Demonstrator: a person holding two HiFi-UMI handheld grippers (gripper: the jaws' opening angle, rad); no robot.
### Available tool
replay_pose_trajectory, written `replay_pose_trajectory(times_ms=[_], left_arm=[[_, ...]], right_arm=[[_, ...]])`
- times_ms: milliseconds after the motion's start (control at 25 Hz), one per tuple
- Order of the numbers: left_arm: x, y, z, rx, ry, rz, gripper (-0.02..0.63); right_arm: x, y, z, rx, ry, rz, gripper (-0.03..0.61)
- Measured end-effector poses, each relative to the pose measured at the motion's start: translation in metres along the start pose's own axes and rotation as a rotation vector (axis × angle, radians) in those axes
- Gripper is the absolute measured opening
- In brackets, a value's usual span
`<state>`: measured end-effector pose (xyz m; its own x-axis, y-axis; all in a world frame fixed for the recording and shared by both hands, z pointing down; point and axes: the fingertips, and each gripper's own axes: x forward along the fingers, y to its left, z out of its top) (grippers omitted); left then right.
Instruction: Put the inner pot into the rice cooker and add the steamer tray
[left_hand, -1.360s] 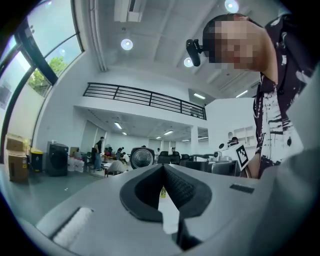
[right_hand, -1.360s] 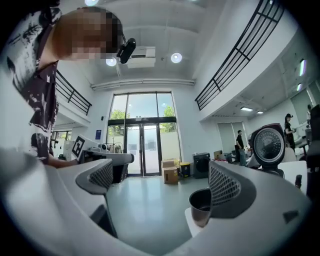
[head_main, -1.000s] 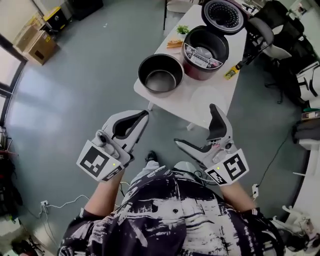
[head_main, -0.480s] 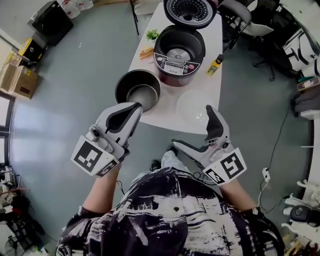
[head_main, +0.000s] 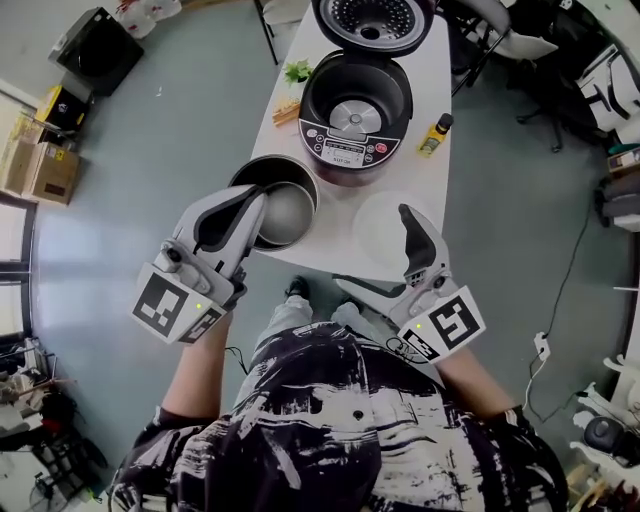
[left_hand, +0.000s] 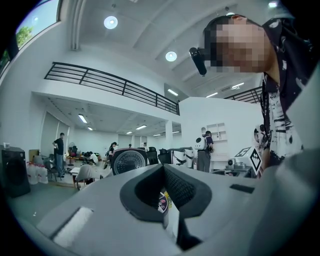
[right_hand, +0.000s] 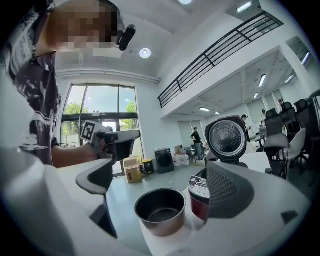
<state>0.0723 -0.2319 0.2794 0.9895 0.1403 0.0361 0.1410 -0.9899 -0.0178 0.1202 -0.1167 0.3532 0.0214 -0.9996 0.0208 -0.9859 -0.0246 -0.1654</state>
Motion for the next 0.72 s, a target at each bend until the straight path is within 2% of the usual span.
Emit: replay_pose_trajectory(times_ms=[400, 560, 720], left_arm=[[0.02, 0.059, -0.007, -0.029, -0.028, -0.125, 0.005], [0.014, 0.082, -0.017, -0.062, -0.046, -0.149, 0.005], [0.004, 0.104, -0.023, -0.085, -0.063, -0.16, 0.005]], right_arm=[[0.063, -0.015, -0.04, 0.058, 0.129, -0.136, 0.551], [0.095, -0.022, -0.083, 0.113, 0.242, -0.176, 0.551], [0.13, -0.031, -0.139, 0.259, 0.39, -0.241, 0.55]])
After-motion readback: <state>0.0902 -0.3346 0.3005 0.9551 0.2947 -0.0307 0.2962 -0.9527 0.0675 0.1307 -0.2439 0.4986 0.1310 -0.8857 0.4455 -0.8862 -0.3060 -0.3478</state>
